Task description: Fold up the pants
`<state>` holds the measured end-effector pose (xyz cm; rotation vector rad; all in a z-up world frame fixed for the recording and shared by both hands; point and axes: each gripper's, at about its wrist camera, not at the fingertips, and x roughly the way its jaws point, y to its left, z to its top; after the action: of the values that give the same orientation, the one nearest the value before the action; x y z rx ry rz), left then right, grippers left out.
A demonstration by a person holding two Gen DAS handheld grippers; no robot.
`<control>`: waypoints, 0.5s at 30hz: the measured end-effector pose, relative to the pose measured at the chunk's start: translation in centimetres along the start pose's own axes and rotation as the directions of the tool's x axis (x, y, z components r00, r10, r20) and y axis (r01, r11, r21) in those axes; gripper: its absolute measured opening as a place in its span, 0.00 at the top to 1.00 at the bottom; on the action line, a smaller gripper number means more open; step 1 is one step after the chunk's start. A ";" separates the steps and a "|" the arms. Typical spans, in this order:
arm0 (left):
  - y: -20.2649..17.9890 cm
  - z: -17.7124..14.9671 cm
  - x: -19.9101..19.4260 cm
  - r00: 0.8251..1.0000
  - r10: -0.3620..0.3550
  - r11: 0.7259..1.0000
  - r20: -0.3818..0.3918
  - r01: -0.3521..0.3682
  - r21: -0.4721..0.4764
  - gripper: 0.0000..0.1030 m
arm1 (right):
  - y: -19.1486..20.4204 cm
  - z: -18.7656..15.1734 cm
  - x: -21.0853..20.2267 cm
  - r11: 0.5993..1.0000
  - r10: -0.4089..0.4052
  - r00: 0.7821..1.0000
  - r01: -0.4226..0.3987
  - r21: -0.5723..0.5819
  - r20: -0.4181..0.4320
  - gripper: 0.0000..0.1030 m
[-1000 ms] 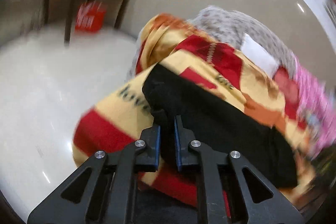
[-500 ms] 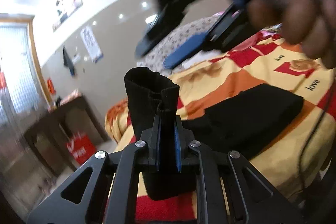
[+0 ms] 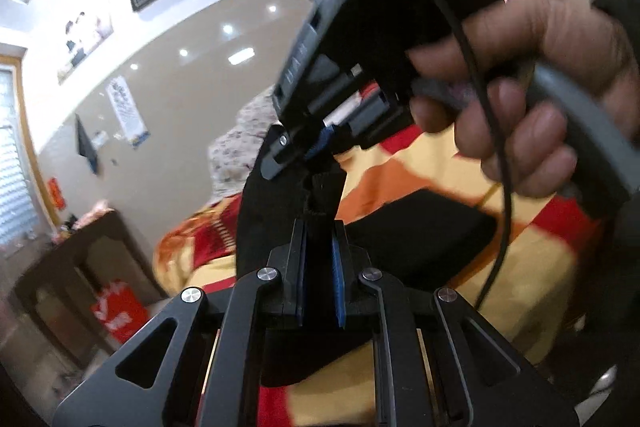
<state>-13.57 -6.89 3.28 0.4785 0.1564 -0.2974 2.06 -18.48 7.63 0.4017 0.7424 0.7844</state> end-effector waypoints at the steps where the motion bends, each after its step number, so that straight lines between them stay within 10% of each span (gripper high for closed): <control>1: -0.5 0.7 -0.1 1.000 -0.026 1.000 0.011 0.026 -0.003 0.90 | -0.9 0.0 -0.9 1.000 -0.003 1.000 0.003 0.022 0.010 0.94; 8: -6.0 5.1 -0.1 0.984 -0.151 0.988 0.097 0.146 0.053 0.93 | -8.3 -1.0 -5.7 0.979 -0.014 0.999 0.003 0.203 0.052 0.94; 15: -2.5 3.7 1.8 0.982 -0.186 0.973 -0.013 0.183 -0.141 0.93 | -12.3 -2.1 -6.9 0.962 -0.059 0.997 0.046 0.268 0.040 0.94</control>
<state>-12.40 -11.19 5.11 0.3297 0.2459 -0.4596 3.26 -31.55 2.18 0.6397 0.8137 0.6233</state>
